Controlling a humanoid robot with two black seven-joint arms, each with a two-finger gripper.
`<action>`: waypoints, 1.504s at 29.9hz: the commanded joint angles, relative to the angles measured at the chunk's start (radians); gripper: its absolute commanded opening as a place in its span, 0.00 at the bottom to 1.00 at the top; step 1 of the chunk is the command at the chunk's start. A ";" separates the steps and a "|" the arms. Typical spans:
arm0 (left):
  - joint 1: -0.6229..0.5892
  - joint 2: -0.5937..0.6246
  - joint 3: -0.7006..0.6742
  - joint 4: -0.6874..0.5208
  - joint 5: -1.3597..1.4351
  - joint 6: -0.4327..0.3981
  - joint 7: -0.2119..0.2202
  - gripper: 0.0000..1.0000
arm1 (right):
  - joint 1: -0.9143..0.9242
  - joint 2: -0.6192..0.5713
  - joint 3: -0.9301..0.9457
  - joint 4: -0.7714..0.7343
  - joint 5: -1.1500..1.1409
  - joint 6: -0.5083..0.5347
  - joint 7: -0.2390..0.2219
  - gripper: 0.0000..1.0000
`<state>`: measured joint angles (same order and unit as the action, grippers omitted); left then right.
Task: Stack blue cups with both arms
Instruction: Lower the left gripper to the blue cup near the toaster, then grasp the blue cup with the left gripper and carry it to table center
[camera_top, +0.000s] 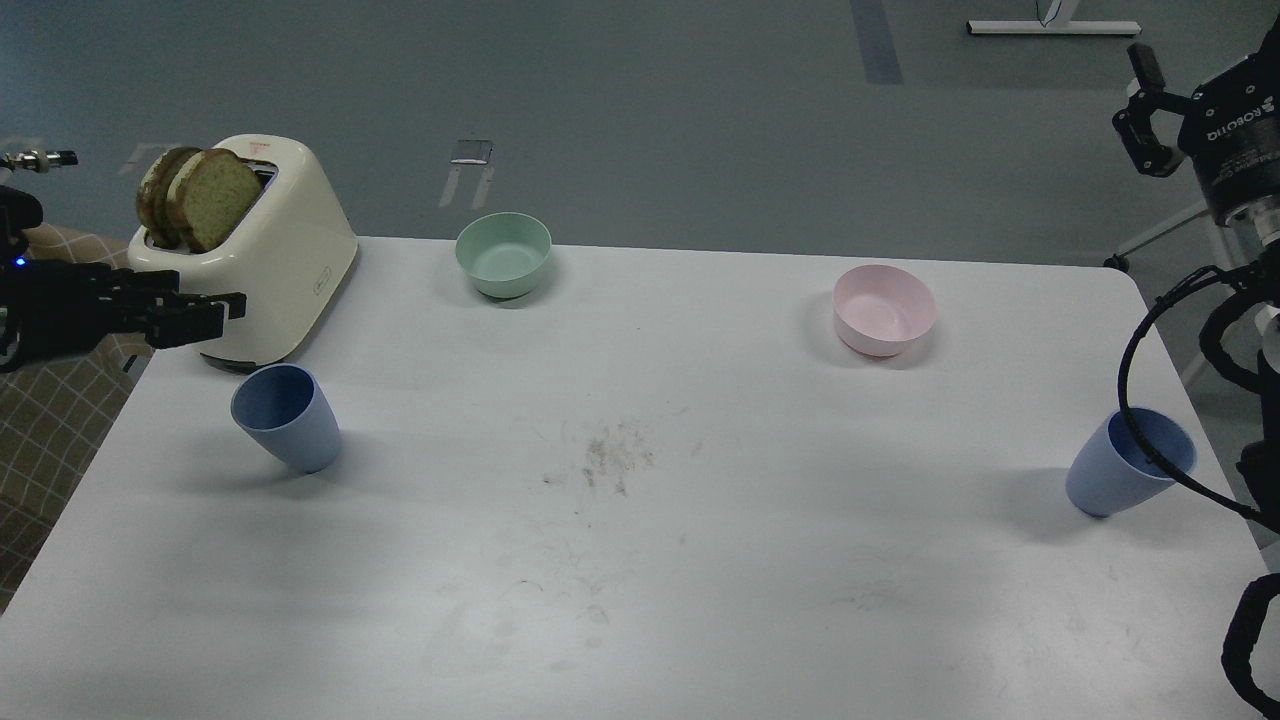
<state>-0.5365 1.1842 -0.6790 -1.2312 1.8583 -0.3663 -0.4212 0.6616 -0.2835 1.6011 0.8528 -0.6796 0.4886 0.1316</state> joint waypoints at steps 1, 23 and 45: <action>0.000 0.006 0.059 0.003 0.013 0.042 -0.001 0.82 | -0.002 0.001 -0.001 0.000 0.000 0.000 0.016 1.00; 0.006 -0.104 0.147 0.061 0.004 0.047 0.005 0.28 | -0.016 -0.002 0.000 0.000 0.000 0.000 0.017 1.00; -0.146 -0.120 0.151 -0.052 0.015 -0.017 0.013 0.00 | -0.046 -0.003 0.000 0.000 0.000 0.000 0.019 1.00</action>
<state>-0.6114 1.0808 -0.5282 -1.2314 1.8696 -0.3396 -0.4161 0.6219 -0.2870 1.6012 0.8503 -0.6796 0.4887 0.1505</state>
